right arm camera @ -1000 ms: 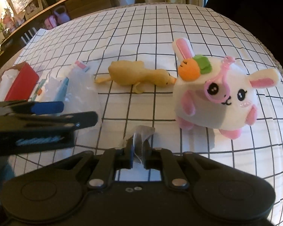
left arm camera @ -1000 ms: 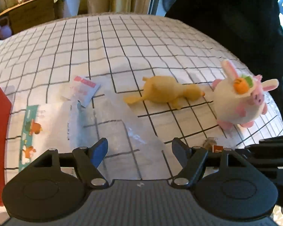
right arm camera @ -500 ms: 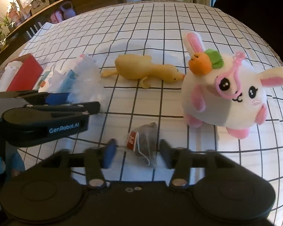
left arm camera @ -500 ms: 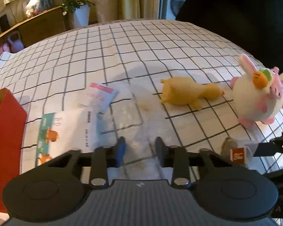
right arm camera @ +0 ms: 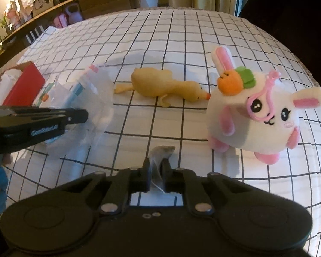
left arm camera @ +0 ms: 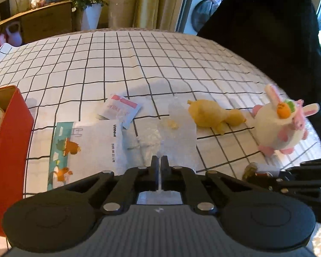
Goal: Organize soft objects
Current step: 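Carry the plastic bag with the left tool while the right tool carries the tea bag to the box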
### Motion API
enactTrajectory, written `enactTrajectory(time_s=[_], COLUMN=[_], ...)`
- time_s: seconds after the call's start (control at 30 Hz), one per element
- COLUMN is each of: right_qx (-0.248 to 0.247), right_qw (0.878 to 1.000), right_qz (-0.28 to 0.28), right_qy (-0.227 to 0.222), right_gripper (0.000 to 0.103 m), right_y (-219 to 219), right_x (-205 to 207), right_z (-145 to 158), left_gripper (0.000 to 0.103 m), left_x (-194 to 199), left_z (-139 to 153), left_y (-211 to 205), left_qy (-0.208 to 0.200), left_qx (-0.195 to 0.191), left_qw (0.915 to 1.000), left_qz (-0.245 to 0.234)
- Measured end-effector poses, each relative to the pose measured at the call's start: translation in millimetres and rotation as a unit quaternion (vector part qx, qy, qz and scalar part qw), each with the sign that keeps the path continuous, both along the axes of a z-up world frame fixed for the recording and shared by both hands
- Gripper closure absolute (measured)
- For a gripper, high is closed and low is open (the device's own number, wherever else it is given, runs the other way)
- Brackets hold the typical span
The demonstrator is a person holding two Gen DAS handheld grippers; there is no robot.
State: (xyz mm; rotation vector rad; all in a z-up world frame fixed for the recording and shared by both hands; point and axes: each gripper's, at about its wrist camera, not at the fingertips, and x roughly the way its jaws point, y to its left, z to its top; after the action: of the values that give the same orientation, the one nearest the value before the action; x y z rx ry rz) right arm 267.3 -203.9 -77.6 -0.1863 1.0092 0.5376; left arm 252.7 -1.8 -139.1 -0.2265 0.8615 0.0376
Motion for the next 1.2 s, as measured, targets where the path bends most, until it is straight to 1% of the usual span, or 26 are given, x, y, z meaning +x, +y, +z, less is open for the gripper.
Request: enactTrajectory(time_s=[0.13, 0.33, 0.5, 0.57, 0.63, 0.83, 1.1, 1.2], right_qx=[0.014, 0.034, 0.054, 0.062, 0.068, 0.082, 0.085, 0.082], right_qw=[1.000, 0.999, 0.998, 0.997, 0.995, 0.990, 0.982, 0.980], right_qz=[-0.001, 0.011, 0.032, 0.045, 0.058, 0.100, 0.148, 0.163], right_qy=[-0.002, -0.011, -0.024, -0.030, -0.038, -0.059, -0.077, -0.081], right_gripper=[0.095, 0.095, 0.095, 0.095, 0.095, 0.095, 0.095, 0.095], right_y=[-3, 0, 11, 19, 29, 67, 128, 148], right_x=[-8, -27, -44, -50, -57, -74, -90, -94], right_z=[9, 30, 57, 69, 81, 110, 129, 131], left_gripper=[0.102, 0.102, 0.102, 0.102, 0.102, 0.102, 0.101, 0.101], left_x=[-20, -49, -67, -75, -82, -101, -122, -126], left_z=[16, 44, 67, 76, 85, 106, 127, 131], left_y=[6, 24, 37, 43, 52, 84, 135, 154], left_qy=[-0.017, -0.041, -0.058, -0.066, -0.073, -0.092, -0.112, -0.113], left_qx=[-0.016, -0.043, -0.045, -0.039, -0.039, -0.022, -0.008, -0.004], left_qw=[0.9996, 0.9982, 0.9972, 0.9970, 0.9966, 0.9955, 0.9927, 0.9923], left_qz=[-0.013, -0.011, -0.013, -0.011, -0.008, 0.009, 0.043, 0.052])
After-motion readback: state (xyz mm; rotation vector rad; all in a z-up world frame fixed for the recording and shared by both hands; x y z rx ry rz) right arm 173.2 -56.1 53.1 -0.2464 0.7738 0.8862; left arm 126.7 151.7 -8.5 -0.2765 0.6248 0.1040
